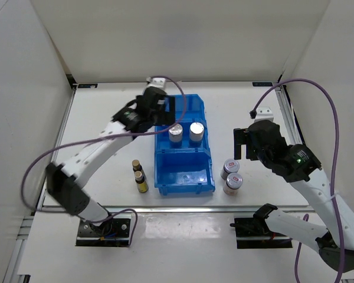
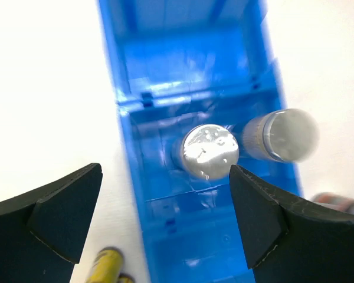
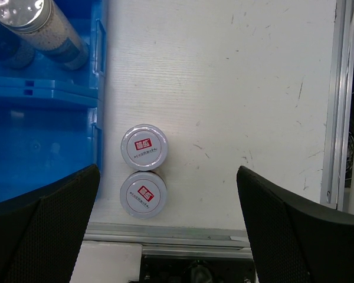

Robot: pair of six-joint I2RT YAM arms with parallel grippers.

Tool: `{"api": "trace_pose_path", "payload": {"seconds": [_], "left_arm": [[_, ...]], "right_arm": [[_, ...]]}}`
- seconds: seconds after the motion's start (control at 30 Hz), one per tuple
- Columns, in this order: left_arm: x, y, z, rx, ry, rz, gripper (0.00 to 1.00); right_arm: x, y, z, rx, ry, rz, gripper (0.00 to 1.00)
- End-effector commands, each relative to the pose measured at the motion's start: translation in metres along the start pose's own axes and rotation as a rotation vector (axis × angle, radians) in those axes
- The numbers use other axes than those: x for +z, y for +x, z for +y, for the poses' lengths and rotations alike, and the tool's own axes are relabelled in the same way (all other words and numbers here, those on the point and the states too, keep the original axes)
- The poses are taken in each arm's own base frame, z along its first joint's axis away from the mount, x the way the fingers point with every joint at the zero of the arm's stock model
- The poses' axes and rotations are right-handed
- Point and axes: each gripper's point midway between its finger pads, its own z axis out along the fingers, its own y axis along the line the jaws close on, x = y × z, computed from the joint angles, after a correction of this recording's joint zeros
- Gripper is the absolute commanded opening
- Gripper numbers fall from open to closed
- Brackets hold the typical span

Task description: Organize the condiment bottles

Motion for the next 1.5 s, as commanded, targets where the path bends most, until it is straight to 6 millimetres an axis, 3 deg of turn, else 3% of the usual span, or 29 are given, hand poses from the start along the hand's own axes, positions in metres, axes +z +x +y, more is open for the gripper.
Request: {"api": "trace_pose_path", "payload": {"seconds": [0.0,0.1,0.13,0.3,0.47,0.93,1.03,1.23,1.33,1.43,1.47], "left_arm": [[-0.106,-0.05,0.048,-0.045,0.005,-0.224,0.99],[-0.117,-0.013,0.06,-0.08,0.056,-0.148,0.99],[-0.121,0.008,0.069,-0.086,0.044,-0.09,0.99],[-0.125,0.074,0.071,-0.136,0.057,0.119,0.99],[-0.121,0.111,0.082,-0.148,0.015,0.205,0.99],[-0.094,0.154,0.095,-0.169,-0.072,0.39,0.98],[-0.088,0.157,0.092,-0.167,-0.072,0.413,0.92],[-0.078,0.164,0.091,-0.156,-0.063,0.441,0.72],[-0.075,0.168,0.089,-0.156,-0.056,0.456,0.52],[-0.075,0.172,0.089,-0.157,-0.052,0.469,0.46],[-0.074,0.174,0.087,-0.149,-0.044,0.482,0.37]], "right_arm": [[-0.006,-0.001,-0.002,0.019,-0.01,-0.024,1.0],[-0.004,-0.002,0.002,0.023,-0.022,-0.028,1.0],[-0.001,0.003,0.003,0.017,-0.027,-0.014,1.0],[0.008,0.028,0.007,0.032,-0.04,0.046,1.0],[0.003,0.028,0.009,0.041,-0.066,0.035,1.0],[0.028,0.046,0.013,0.01,0.0,0.15,1.0],[0.03,0.046,0.01,0.004,0.019,0.151,1.0],[0.032,0.047,0.007,0.017,0.044,0.15,1.0],[0.029,0.048,0.004,0.026,0.052,0.145,1.0],[0.027,0.047,0.0,0.038,0.072,0.134,1.0],[0.025,0.046,-0.001,0.042,0.069,0.125,1.0]]}}
